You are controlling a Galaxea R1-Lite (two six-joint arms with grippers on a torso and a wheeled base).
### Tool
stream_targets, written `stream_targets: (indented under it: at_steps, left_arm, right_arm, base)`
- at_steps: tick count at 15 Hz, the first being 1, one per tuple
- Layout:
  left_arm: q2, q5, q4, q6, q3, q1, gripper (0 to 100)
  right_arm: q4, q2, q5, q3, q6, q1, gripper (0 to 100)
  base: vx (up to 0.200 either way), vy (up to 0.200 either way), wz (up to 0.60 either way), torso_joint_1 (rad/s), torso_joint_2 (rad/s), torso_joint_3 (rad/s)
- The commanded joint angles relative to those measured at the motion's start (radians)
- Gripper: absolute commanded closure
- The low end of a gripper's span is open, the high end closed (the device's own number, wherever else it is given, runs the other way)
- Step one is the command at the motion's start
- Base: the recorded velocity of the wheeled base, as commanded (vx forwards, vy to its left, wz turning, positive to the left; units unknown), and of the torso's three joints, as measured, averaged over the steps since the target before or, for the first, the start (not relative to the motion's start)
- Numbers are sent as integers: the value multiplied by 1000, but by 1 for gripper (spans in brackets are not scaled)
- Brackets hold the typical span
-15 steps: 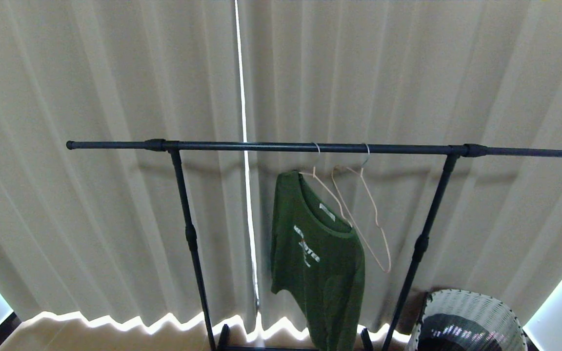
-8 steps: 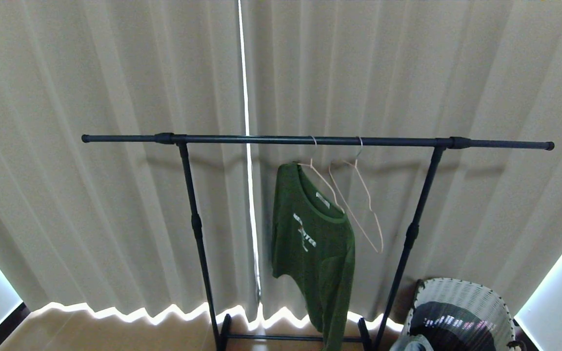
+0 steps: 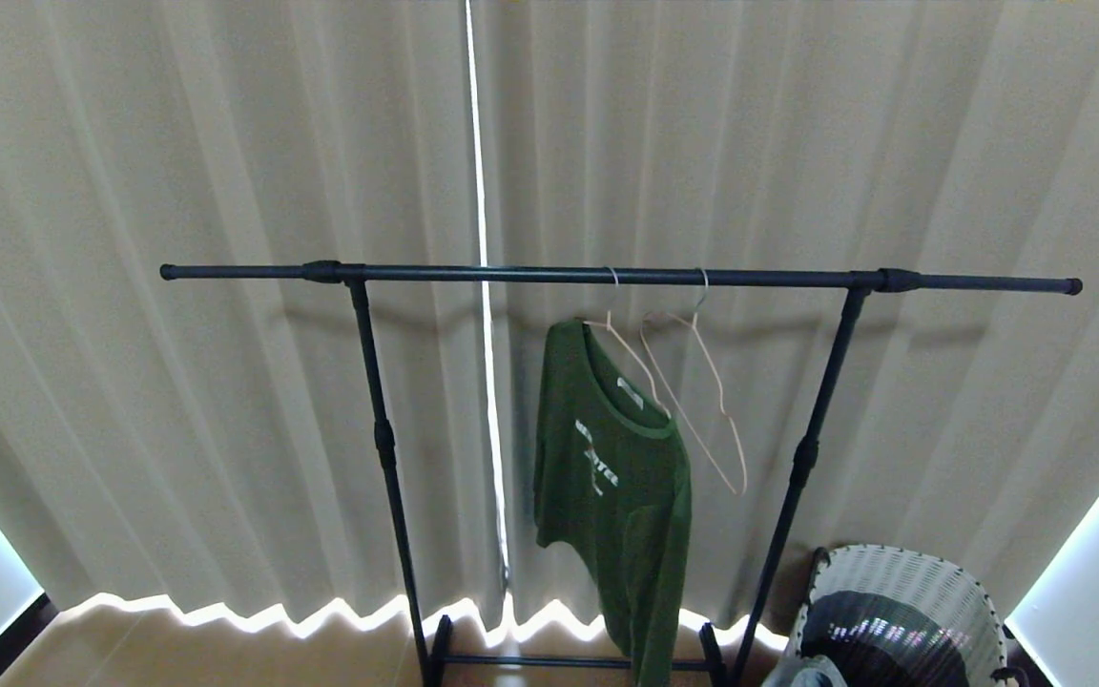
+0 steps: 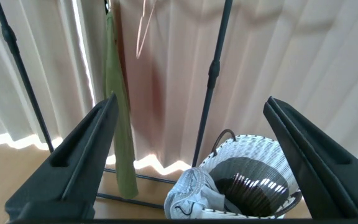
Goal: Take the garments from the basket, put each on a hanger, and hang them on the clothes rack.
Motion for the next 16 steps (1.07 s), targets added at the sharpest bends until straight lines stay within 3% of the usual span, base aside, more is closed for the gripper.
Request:
stream_targets:
  at_steps: [1, 8, 16]
  left_arm:
    - [1, -1, 0, 0, 0, 0, 0]
    - [1, -1, 0, 0, 0, 0, 0]
    - [1, -1, 0, 0, 0, 0, 0]
  right_arm:
    - [0, -1, 1, -1, -1, 0, 0]
    - [0, -1, 1, -1, -2, 0, 0]
    - [0, -1, 1, -1, -2, 0, 0]
  base:
    - [0, 0, 0, 0, 0, 0]
    - [0, 0, 0, -7, 16, 9]
    - [0, 0, 0, -221, 495, 264]
